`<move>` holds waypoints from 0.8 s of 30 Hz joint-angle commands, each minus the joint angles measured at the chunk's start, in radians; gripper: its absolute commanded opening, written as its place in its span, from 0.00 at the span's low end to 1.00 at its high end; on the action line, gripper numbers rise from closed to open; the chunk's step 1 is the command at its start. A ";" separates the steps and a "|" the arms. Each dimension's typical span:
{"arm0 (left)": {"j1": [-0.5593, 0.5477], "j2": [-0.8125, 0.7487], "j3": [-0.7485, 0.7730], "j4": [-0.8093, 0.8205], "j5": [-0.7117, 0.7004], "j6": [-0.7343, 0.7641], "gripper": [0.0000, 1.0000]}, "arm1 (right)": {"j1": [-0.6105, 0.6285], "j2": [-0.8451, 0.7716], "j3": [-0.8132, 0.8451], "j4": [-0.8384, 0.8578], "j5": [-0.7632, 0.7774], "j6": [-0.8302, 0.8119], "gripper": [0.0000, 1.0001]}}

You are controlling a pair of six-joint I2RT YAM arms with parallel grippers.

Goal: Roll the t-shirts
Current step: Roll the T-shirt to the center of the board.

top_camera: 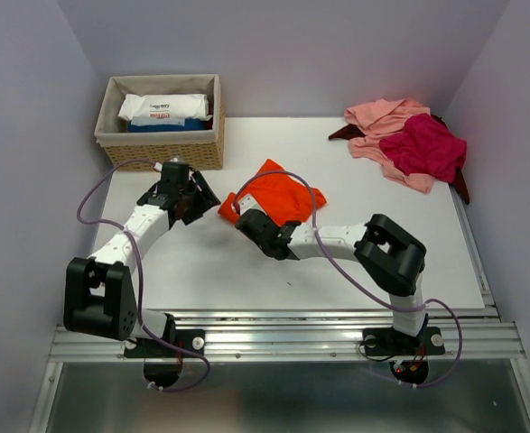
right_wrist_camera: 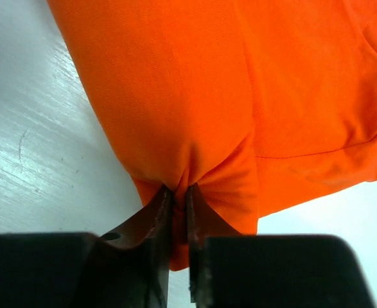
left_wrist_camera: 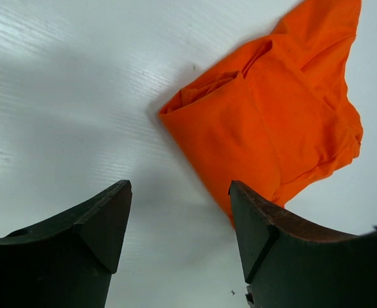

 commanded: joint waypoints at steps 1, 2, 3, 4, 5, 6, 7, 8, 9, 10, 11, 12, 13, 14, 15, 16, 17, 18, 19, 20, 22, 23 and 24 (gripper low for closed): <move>-0.002 -0.058 -0.079 0.064 0.077 -0.030 0.73 | 0.003 -0.001 -0.009 0.015 -0.053 0.042 0.05; -0.004 -0.065 -0.125 0.086 0.092 -0.036 0.74 | 0.003 -0.009 -0.008 0.015 -0.064 0.049 0.01; -0.006 -0.074 -0.148 0.135 0.117 -0.050 0.74 | 0.003 -0.024 -0.008 0.013 -0.089 0.066 0.01; -0.006 -0.078 -0.173 0.160 0.132 -0.057 0.74 | 0.003 -0.032 -0.005 0.015 -0.101 0.074 0.01; -0.006 -0.076 -0.210 0.202 0.144 -0.060 0.75 | 0.003 -0.048 -0.006 0.013 -0.116 0.091 0.01; -0.007 -0.075 -0.222 0.218 0.154 -0.064 0.75 | -0.009 -0.048 -0.008 0.015 -0.133 0.101 0.01; -0.007 -0.065 -0.234 0.233 0.158 -0.067 0.75 | -0.009 -0.065 -0.008 0.013 -0.177 0.112 0.01; -0.009 -0.061 -0.254 0.261 0.170 -0.067 0.75 | -0.032 -0.074 -0.012 0.015 -0.204 0.132 0.01; -0.009 -0.055 -0.260 0.267 0.177 -0.067 0.75 | -0.041 -0.084 -0.014 0.015 -0.225 0.143 0.01; -0.009 -0.047 -0.273 0.278 0.181 -0.065 0.75 | -0.050 -0.096 -0.015 0.015 -0.266 0.151 0.01; -0.009 -0.045 -0.279 0.302 0.181 -0.067 0.76 | -0.050 -0.104 -0.015 0.016 -0.287 0.158 0.01; -0.009 -0.042 -0.285 0.334 0.181 -0.067 0.76 | -0.066 -0.110 -0.018 0.018 -0.320 0.167 0.01; -0.010 -0.036 -0.296 0.370 0.187 -0.068 0.77 | -0.076 -0.117 -0.020 0.018 -0.333 0.171 0.01; -0.010 -0.032 -0.302 0.387 0.187 -0.070 0.77 | -0.076 -0.122 -0.020 0.018 -0.350 0.175 0.01; -0.010 -0.024 -0.305 0.399 0.189 -0.073 0.77 | -0.087 -0.127 -0.023 0.022 -0.385 0.180 0.01; -0.010 -0.010 -0.307 0.410 0.192 -0.071 0.77 | -0.096 -0.131 -0.026 0.022 -0.399 0.183 0.01; -0.010 -0.003 -0.311 0.430 0.194 -0.070 0.77 | -0.096 -0.139 -0.028 0.022 -0.411 0.192 0.01; -0.010 0.013 -0.314 0.439 0.195 -0.070 0.77 | -0.107 -0.144 -0.031 0.022 -0.443 0.197 0.01; -0.010 0.013 -0.317 0.448 0.195 -0.071 0.77 | -0.121 -0.150 -0.034 0.025 -0.458 0.201 0.01; -0.010 0.024 -0.323 0.469 0.198 -0.073 0.77 | -0.121 -0.162 -0.037 0.029 -0.475 0.210 0.01; -0.010 0.042 -0.333 0.491 0.207 -0.077 0.77 | -0.145 -0.173 -0.048 0.035 -0.518 0.218 0.01; -0.010 0.048 -0.339 0.509 0.209 -0.080 0.77 | -0.145 -0.182 -0.049 0.036 -0.531 0.223 0.01; -0.010 0.054 -0.342 0.519 0.212 -0.082 0.77 | -0.156 -0.183 -0.051 0.036 -0.538 0.224 0.01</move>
